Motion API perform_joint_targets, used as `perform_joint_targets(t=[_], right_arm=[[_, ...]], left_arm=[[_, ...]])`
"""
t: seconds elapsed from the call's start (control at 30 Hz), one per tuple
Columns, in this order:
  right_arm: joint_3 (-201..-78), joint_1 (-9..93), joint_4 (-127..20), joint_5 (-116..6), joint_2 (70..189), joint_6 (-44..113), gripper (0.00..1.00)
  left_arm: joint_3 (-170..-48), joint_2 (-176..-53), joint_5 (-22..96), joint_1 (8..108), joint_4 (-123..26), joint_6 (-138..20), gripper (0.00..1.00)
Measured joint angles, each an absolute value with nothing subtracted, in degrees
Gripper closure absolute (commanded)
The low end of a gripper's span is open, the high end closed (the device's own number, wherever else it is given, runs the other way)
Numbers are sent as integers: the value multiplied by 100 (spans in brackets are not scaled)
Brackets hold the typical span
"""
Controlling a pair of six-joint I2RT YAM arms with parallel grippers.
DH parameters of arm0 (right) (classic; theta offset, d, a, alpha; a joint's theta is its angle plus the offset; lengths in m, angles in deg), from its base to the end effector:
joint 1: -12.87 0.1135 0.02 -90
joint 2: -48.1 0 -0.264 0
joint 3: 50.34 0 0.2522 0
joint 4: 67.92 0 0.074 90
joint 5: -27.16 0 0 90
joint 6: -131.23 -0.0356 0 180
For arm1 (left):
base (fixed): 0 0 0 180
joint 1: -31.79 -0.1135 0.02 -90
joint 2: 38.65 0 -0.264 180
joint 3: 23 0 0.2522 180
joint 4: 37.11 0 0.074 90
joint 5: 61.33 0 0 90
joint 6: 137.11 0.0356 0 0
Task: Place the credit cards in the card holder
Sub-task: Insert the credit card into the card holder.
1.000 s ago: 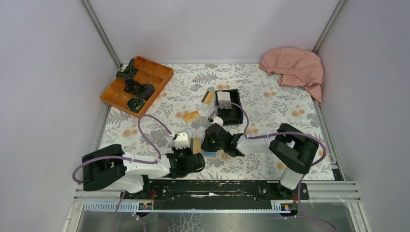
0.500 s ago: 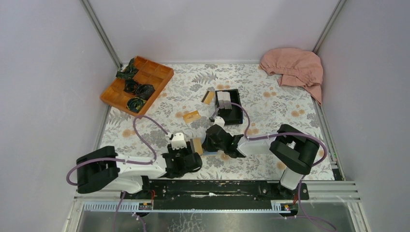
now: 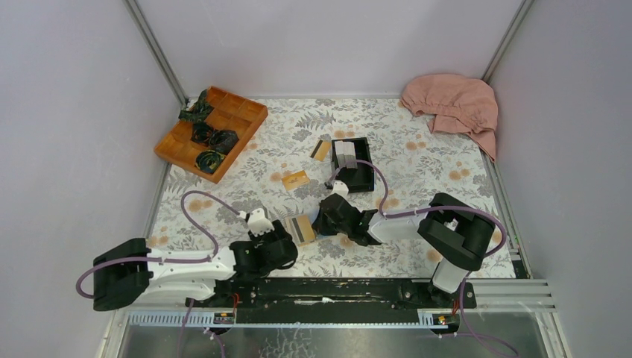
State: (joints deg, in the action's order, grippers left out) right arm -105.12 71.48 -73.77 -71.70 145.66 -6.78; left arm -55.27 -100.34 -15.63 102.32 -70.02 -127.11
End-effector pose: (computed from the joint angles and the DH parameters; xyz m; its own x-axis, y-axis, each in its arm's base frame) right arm 0.1751 0.2764 0.1383 -0.7886 0.1175 -0.6036 -0.2888 0.7958 0.5322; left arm 0.0770 -0.1432 0.1339 -0.6093 -0.3911 -0.6898 -0.1923 0.9168 -0.3499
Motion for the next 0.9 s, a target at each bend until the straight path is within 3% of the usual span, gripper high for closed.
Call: perform_joint_targets(t=[0.27, 0.47, 0.67, 0.9], right_arm=[[-10505, 7148, -7393, -7135, 14566, -674, 100], [-10505, 7148, -7395, -7124, 14566, -661, 100], [-10505, 7148, -7375, -7102, 14552, -656, 100], [-10505, 7148, -7209, -7085, 14478, -623, 100]], left_arm=[[-4923, -9205, -1567, 10232, -6476, -13111, 27], [-5041, -9748, -1558, 10229, -5901, -13142, 21], [-5369, -10593, -1565, 10183, -5282, -13129, 20], [-5199, -10681, -1514, 9995, -4694, -13135, 20]])
